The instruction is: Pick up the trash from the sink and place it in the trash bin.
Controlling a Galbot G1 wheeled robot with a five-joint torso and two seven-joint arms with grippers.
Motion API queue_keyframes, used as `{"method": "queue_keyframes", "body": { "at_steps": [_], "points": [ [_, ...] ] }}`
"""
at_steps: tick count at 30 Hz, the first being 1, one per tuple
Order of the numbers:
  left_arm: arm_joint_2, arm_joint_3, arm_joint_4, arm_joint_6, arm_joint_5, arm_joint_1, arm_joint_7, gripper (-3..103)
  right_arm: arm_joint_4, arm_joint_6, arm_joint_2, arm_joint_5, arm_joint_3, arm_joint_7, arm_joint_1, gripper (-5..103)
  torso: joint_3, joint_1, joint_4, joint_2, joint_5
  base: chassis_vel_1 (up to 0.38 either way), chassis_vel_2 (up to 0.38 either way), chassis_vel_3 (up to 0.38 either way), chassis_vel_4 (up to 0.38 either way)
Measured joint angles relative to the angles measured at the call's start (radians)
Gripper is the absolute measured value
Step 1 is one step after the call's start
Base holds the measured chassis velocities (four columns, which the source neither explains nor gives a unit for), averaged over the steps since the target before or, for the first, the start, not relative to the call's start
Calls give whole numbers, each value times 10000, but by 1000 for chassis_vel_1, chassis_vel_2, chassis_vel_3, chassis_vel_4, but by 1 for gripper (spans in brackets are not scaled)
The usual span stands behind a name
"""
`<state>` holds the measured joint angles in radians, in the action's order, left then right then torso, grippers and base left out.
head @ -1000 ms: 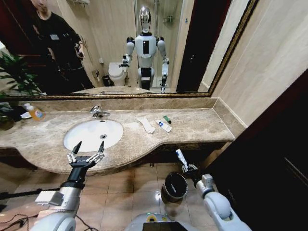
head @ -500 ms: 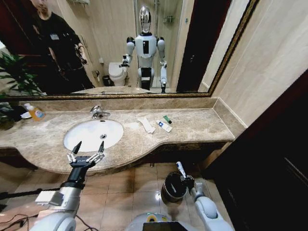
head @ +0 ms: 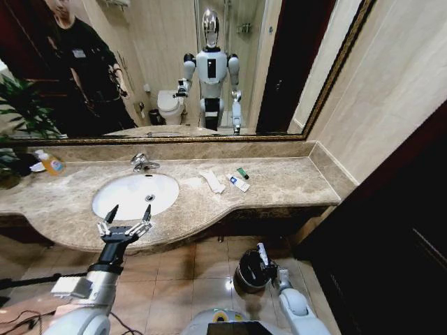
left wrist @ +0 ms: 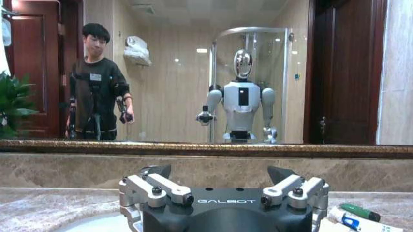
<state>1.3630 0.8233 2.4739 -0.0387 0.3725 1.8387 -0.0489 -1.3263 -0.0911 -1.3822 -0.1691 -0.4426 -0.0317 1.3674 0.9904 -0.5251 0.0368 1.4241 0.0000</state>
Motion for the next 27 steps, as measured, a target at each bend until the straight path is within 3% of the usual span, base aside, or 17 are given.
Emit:
{"method": "queue_keyframes", "body": {
  "at_steps": [4, 10, 12, 13, 27],
  "points": [
    [0, 0, 0, 0, 0, 0, 0, 100, 24, 12, -96, 168, -31, 1, -23, 59, 0, 0, 0, 0, 0, 0, 0, 0, 0],
    [0, 0, 0, 0, 0, 0, 0, 100, -35, 29, -15, 184, -44, 5, -27, 86, 0, 0, 0, 0, -1, 0, 0, 0, 0],
    [0, 0, 0, 0, 0, 0, 0, 100, -64, 29, -1, 178, -54, 5, -21, 86, 0, 0, 0, 0, 0, 0, 0, 0, 0],
    [0, 0, 0, 0, 0, 0, 0, 100, -99, 30, 27, 161, -67, 6, -9, 96, 0, 0, 0, 0, 0, 0, 0, 0, 0],
    [0, 0, 0, 0, 0, 0, 0, 100, -335, 139, 137, -98, -98, 10, 174, 100, 0, 0, 0, 0, 1, 0, 0, 0, 0]
  ]
}}
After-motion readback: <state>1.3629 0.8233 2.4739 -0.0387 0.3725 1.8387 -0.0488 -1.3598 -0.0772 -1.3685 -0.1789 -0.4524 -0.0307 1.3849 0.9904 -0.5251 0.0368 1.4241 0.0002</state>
